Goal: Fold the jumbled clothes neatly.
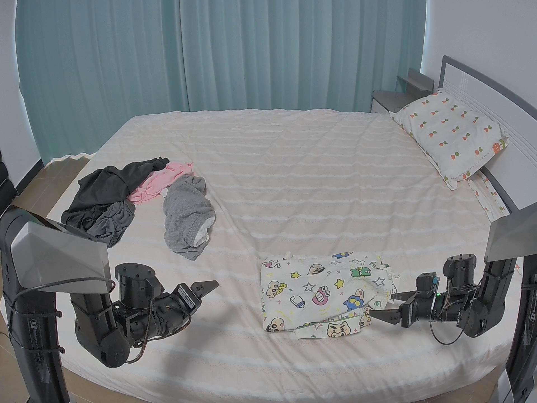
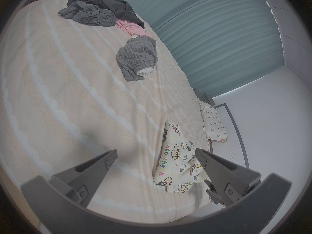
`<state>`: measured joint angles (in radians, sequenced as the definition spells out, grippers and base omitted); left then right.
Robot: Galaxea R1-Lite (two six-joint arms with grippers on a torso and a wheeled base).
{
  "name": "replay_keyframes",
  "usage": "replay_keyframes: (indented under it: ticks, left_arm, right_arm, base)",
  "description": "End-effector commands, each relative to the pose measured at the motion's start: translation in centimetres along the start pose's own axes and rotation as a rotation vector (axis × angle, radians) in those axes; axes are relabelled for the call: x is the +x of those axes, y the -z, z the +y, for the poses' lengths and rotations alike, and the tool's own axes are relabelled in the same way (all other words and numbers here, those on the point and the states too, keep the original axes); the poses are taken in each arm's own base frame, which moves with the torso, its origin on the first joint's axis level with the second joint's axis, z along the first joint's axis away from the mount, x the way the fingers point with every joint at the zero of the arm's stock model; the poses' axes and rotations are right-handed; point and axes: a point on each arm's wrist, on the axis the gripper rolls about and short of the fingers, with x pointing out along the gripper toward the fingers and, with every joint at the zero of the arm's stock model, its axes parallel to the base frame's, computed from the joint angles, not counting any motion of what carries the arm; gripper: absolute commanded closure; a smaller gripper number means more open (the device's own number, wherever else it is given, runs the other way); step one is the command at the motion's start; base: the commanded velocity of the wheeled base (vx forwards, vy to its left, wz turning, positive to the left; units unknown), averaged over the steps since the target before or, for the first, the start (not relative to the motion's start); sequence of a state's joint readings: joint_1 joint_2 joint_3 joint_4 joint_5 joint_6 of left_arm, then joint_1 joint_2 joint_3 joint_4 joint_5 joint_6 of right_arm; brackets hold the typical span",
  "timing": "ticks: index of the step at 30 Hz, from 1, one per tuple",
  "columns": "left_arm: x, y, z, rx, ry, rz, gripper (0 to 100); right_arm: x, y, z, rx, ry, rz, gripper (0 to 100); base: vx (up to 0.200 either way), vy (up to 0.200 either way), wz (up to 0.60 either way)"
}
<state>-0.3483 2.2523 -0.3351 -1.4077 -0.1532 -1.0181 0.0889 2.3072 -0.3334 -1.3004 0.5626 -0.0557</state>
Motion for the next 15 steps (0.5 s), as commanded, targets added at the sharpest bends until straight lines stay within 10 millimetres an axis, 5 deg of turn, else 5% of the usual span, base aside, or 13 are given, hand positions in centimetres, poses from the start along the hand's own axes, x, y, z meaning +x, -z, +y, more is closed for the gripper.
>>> replay_keyframes:
  ticks: [1, 15]
  left_arm:
    - [0.08, 0.20, -0.07, 0.003, 0.002, 0.007, 0]
    - [0.16, 0.35, 0.11, 0.027, -0.006, 0.011, 0]
  right_arm:
    - [0.30, 0.65, -0.46, 0.017, 0.004, 0.018, 0]
    - [-0.47, 0.47, 0.52, 0.008, -0.005, 0.027, 0]
  base:
    - [0.000, 0.000, 0.00]
    - [0.000, 0.000, 0.00]
